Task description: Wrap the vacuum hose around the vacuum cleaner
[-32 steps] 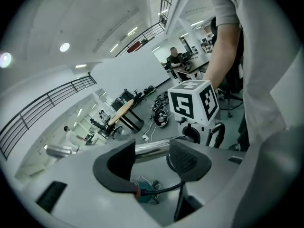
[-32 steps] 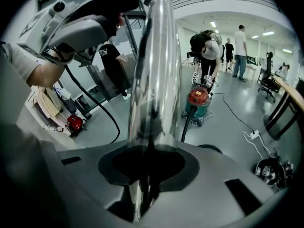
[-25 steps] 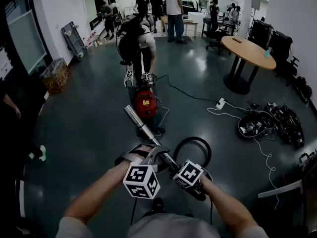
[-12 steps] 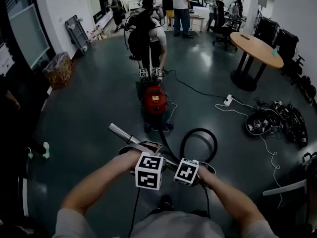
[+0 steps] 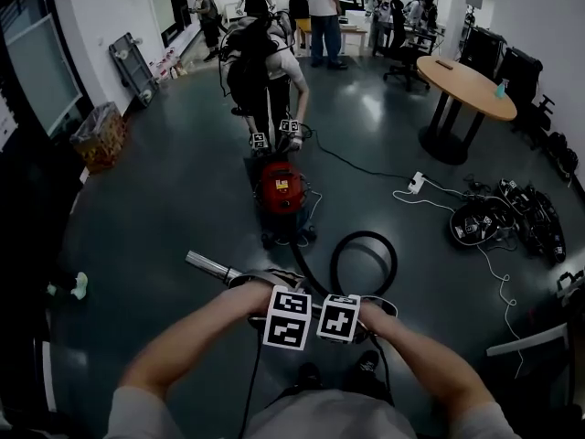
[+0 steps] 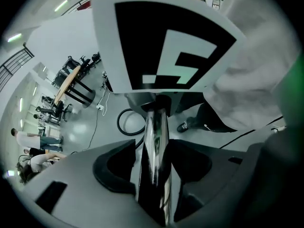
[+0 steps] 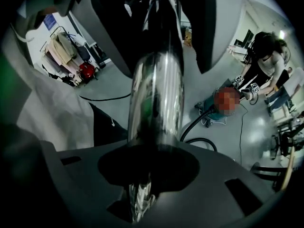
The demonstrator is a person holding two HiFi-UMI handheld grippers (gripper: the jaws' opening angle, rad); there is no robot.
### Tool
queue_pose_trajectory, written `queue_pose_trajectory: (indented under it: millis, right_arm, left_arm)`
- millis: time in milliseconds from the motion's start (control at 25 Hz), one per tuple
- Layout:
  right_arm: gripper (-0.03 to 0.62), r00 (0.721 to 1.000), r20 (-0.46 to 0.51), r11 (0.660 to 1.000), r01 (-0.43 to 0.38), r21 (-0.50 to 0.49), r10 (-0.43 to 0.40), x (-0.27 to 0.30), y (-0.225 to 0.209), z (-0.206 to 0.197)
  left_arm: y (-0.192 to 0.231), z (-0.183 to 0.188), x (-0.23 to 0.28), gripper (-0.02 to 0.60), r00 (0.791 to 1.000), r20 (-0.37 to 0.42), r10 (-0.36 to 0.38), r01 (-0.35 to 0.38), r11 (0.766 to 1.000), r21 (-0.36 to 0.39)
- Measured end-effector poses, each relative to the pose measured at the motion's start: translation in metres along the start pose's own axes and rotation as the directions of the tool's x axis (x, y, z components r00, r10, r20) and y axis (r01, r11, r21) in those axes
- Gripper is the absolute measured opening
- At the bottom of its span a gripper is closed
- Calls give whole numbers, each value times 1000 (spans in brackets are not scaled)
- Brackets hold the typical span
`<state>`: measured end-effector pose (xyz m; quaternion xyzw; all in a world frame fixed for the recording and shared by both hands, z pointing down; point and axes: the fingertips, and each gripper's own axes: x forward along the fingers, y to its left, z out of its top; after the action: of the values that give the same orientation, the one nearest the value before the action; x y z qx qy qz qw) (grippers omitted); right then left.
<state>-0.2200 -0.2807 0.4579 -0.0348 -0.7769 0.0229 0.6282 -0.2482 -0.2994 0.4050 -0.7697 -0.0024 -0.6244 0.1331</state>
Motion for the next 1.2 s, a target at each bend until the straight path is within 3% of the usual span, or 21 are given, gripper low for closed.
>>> queue_pose_trajectory:
  millis: [200,360,760,880,1200]
  right_arm:
    - [106,1000,-12,1000,1,-11,-1,-8,-11,-8]
    - [106,1000,-24,1000,-1,-30,0,-11,-15,-20]
    - [106,998,-63,997,-34,-67,30,-11,-21,-51]
    - [106,996,-86,996,-15,-92,8,-7,-29,-64]
    - [109,997,5,990,76,-119,-76,-11,-51,-88]
  left_arm:
    - [8,-3,10,220,998,-55,-13,13,1000,6]
    - [10,4,16,170,999,-42,-20,19,1000,-16]
    - [15,26,33,164,1000,6,-29,30,994,-105]
    - [18,34,43,164,999,22,-37,40,987,-155]
    - [28,52,67,164,997,50,-63,74,964,-257]
